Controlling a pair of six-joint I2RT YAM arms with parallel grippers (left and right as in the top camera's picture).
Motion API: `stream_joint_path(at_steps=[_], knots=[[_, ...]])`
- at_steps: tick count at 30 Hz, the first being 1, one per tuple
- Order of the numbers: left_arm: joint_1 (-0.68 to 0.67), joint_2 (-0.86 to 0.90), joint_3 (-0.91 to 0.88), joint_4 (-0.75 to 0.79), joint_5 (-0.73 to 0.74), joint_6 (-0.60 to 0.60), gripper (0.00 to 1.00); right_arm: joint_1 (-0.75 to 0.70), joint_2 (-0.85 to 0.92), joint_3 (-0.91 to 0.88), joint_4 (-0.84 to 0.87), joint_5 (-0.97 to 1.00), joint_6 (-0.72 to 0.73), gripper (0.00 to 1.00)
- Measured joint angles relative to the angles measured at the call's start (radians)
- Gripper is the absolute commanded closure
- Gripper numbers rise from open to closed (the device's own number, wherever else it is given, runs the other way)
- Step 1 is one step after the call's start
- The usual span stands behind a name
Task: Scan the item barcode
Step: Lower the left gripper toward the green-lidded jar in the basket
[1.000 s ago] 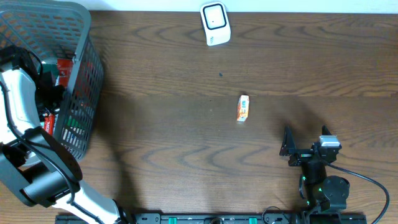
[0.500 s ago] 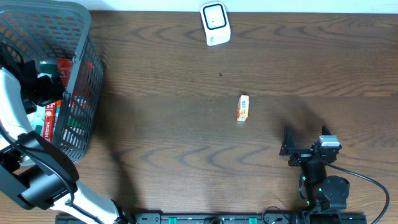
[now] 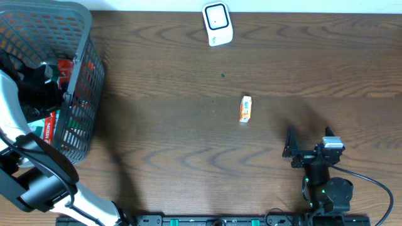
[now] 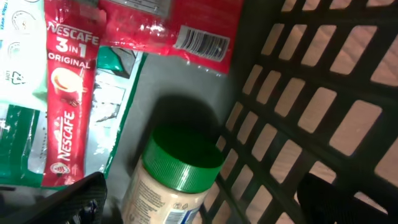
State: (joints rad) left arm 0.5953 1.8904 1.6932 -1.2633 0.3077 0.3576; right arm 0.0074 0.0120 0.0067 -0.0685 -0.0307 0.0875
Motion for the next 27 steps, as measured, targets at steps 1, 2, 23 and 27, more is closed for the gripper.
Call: stream_joint_path(at_steps=[1, 2, 23, 27], knots=[[0.000, 0.000, 0.000, 0.000, -0.001, 0.006, 0.02, 0.000, 0.000, 0.000, 0.000, 0.000, 0.000, 0.01], [0.000, 0.000, -0.002, 0.003, -0.003, 0.010, 0.02, 0.000, 0.000, 0.000, 0.000, 0.000, 0.000, 0.01], [0.003, 0.000, -0.285, 0.222, -0.075, 0.066, 0.02, 0.000, 0.000, 0.000, 0.000, 0.000, 0.000, 0.01], [0.002, 0.000, -0.285, 0.239, -0.087, 0.062, 0.02, 0.000, 0.000, 0.000, 0.000, 0.000, 0.000, 0.01]])
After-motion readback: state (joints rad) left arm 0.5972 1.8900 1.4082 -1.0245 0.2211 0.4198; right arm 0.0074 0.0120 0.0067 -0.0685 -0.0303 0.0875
